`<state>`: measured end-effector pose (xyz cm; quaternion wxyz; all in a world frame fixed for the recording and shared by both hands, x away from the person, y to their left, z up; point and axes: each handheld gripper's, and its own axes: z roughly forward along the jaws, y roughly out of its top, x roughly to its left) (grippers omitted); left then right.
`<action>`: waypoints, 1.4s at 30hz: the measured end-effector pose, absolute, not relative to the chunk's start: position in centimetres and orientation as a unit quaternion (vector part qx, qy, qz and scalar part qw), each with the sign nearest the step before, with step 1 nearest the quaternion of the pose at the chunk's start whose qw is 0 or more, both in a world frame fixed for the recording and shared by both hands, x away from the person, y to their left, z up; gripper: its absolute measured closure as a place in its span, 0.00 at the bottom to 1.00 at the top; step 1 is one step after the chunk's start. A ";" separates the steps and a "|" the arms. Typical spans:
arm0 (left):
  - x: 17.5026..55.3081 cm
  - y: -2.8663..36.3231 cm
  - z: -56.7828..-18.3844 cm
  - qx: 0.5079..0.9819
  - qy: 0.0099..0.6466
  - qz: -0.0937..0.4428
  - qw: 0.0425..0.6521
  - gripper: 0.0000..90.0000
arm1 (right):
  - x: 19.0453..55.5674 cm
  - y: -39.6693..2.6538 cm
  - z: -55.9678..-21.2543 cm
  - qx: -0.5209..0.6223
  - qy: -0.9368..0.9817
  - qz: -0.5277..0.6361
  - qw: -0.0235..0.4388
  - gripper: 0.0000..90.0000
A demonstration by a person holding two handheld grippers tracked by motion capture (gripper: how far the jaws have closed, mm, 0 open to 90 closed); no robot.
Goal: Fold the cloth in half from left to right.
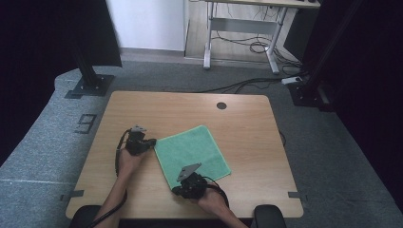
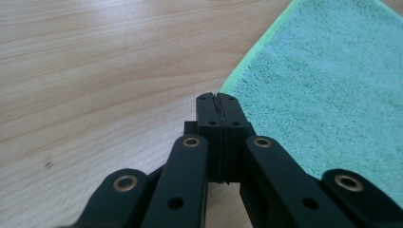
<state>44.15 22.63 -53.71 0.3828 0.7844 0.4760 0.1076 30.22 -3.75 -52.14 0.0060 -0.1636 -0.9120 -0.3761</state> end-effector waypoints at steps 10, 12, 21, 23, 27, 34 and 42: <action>44.4 22.4 -52.1 0.784 0.466 0.109 0.395 0.99 | 30.2 -4.6 -51.0 -0.165 -0.907 -0.386 -0.002 0.97; 44.7 21.6 -51.5 0.785 0.460 0.112 0.400 0.99 | 30.2 -5.0 -50.9 -0.170 -0.906 -0.388 -0.003 0.97; 46.8 17.8 -50.4 0.797 0.434 0.119 0.404 0.98 | 30.8 -8.7 -50.0 -0.204 -0.894 -0.397 -0.033 0.97; 47.1 17.0 -50.4 0.798 0.430 0.120 0.405 0.98 | 31.0 -9.9 -49.8 -0.217 -0.890 -0.398 -0.043 0.97; 47.8 15.7 -50.4 0.799 0.423 0.120 0.409 0.98 | 31.2 -11.1 -49.7 -0.229 -0.887 -0.398 -0.052 0.97; 48.8 13.4 -49.8 0.808 0.406 0.126 0.408 0.98 | 31.6 -13.5 -49.5 -0.252 -0.879 -0.400 -0.062 0.97; 49.9 10.9 -49.0 0.815 0.392 0.138 0.405 0.97 | 32.2 -15.7 -49.6 -0.278 -0.871 -0.398 -0.072 0.97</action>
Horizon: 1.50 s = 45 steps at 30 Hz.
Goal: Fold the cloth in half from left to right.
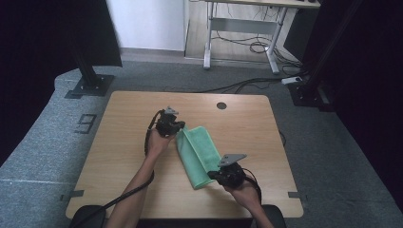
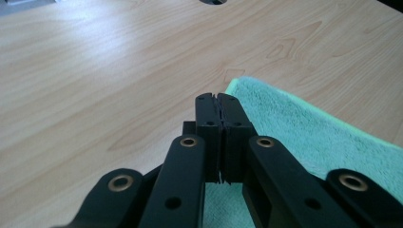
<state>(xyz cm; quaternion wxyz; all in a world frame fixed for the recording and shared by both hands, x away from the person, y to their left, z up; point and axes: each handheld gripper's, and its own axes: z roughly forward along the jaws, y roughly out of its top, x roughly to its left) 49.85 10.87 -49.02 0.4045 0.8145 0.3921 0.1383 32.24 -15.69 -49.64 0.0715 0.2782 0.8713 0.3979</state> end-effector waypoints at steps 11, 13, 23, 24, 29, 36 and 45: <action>51.1 8.3 -48.4 0.823 0.379 0.145 0.398 0.97 | 32.6 -17.9 -49.3 0.306 0.858 0.404 0.081 0.97; 51.4 7.6 -48.6 0.826 0.376 0.145 0.395 0.97 | 32.8 -18.5 -49.3 0.313 0.856 0.403 0.087 0.97; 52.1 5.9 -50.2 0.834 0.372 0.149 0.379 0.97 | 33.4 -19.0 -50.7 0.329 0.861 0.377 0.091 0.97; 52.2 5.8 -50.4 0.835 0.372 0.148 0.379 0.97 | 33.5 -19.1 -51.0 0.331 0.863 0.370 0.093 0.97; 52.4 5.0 -51.0 0.839 0.368 0.151 0.372 0.96 | 33.7 -19.1 -51.5 0.334 0.867 0.357 0.091 0.97; 52.9 4.2 -51.5 0.843 0.364 0.157 0.363 0.95 | 34.0 -19.2 -52.4 0.339 0.874 0.337 0.093 0.97; 53.0 3.7 -50.6 0.840 0.353 0.167 0.377 0.97 | 33.9 -19.8 -51.8 0.344 0.864 0.354 0.099 0.97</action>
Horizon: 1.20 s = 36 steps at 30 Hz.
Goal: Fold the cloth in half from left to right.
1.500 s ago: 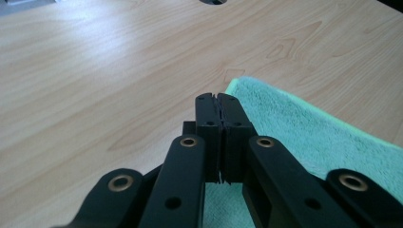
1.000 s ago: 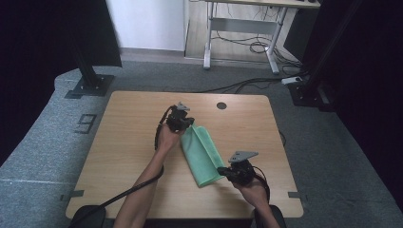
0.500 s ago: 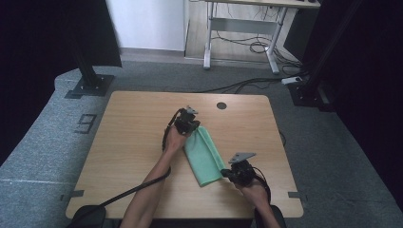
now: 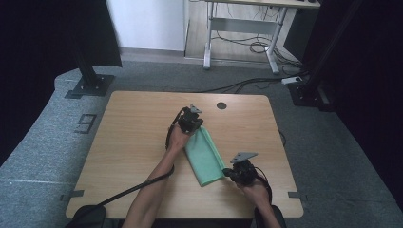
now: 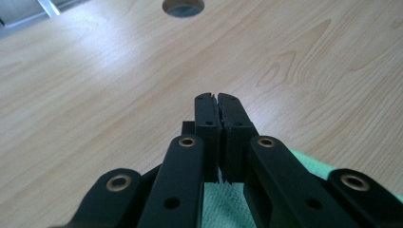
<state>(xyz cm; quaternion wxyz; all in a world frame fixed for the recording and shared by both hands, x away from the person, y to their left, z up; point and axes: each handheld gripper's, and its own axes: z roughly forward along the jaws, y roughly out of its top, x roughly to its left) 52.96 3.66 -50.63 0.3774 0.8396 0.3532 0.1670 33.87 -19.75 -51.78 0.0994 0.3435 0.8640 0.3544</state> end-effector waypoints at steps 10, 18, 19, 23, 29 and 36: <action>53.6 2.9 -51.1 0.844 0.354 0.160 0.371 0.95 | 34.0 -20.2 -52.0 0.353 0.864 0.345 0.103 0.97; 53.9 3.0 -51.3 0.833 0.364 0.169 0.380 0.69 | 34.4 -20.6 -52.7 0.363 0.864 0.331 0.110 0.96; 53.9 3.0 -51.1 0.832 0.367 0.179 0.376 0.62 | 34.4 -20.6 -52.7 0.365 0.864 0.329 0.110 0.95; 53.6 3.2 -50.7 0.824 0.370 0.195 0.382 0.43 | 34.5 -20.9 -52.7 0.375 0.860 0.326 0.119 0.90; 52.7 4.0 -50.4 0.821 0.375 0.191 0.387 0.19 | 34.5 -21.8 -52.1 0.395 0.844 0.331 0.145 0.70; 50.8 5.5 -51.1 0.823 0.380 0.173 0.384 0.12 | 34.9 -22.2 -51.9 0.416 0.826 0.349 0.153 0.46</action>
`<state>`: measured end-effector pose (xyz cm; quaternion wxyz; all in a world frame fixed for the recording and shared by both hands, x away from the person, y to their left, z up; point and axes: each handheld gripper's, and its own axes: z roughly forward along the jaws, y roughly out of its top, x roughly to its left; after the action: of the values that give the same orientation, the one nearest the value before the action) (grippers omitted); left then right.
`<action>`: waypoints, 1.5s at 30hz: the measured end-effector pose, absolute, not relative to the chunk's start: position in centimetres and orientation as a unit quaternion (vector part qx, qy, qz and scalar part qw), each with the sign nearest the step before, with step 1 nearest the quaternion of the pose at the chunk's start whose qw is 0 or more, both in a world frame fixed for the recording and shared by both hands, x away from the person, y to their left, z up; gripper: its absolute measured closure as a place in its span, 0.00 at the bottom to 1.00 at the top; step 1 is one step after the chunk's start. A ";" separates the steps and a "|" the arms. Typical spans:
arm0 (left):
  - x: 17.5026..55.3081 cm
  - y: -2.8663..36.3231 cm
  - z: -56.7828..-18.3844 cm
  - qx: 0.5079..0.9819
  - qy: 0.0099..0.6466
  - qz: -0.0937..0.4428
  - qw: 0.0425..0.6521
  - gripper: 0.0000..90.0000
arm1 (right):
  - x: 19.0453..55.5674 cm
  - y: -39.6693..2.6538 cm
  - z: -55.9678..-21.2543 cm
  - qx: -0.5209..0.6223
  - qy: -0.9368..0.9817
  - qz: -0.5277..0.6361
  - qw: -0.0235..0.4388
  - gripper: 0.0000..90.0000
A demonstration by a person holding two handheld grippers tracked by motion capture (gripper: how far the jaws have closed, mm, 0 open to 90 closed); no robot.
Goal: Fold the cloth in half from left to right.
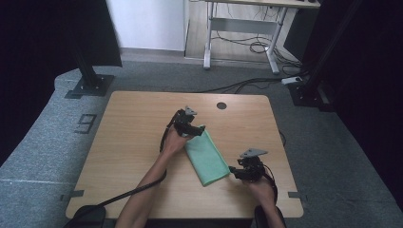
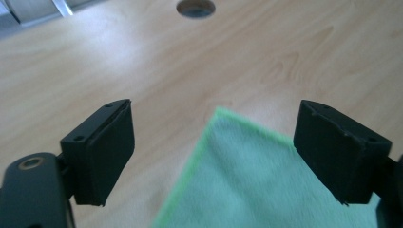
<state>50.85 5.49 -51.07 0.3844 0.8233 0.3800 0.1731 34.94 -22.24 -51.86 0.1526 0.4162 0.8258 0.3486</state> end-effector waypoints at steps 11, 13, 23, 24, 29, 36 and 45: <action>46.8 7.7 -51.8 0.821 0.393 0.176 0.375 0.00 | 36.4 -21.3 -52.3 0.400 0.842 0.327 0.155 0.18; 46.0 8.0 -52.0 0.821 0.395 0.176 0.374 0.00 | 36.8 -21.2 -52.4 0.398 0.845 0.322 0.155 0.16; 43.2 8.9 -53.7 0.828 0.397 0.164 0.362 0.00 | 37.7 -21.8 -53.0 0.405 0.836 0.330 0.167 0.00; 43.1 8.8 -53.7 0.828 0.397 0.162 0.362 0.00 | 37.8 -21.8 -53.1 0.404 0.838 0.326 0.167 0.00; 42.4 8.0 -54.3 0.836 0.395 0.151 0.349 0.00 | 37.9 -22.1 -54.0 0.405 0.842 0.313 0.169 0.00; 42.4 7.7 -54.8 0.844 0.397 0.157 0.325 0.00 | 37.9 -21.8 -54.6 0.403 0.845 0.307 0.171 0.00; 42.8 8.8 -54.8 0.843 0.402 0.165 0.317 0.00 | 37.1 -20.2 -54.6 0.385 0.852 0.308 0.174 0.00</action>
<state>42.85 8.76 -54.77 0.3168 0.8429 0.4023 0.1652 37.09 -20.15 -54.62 0.1743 0.3848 0.8525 0.3080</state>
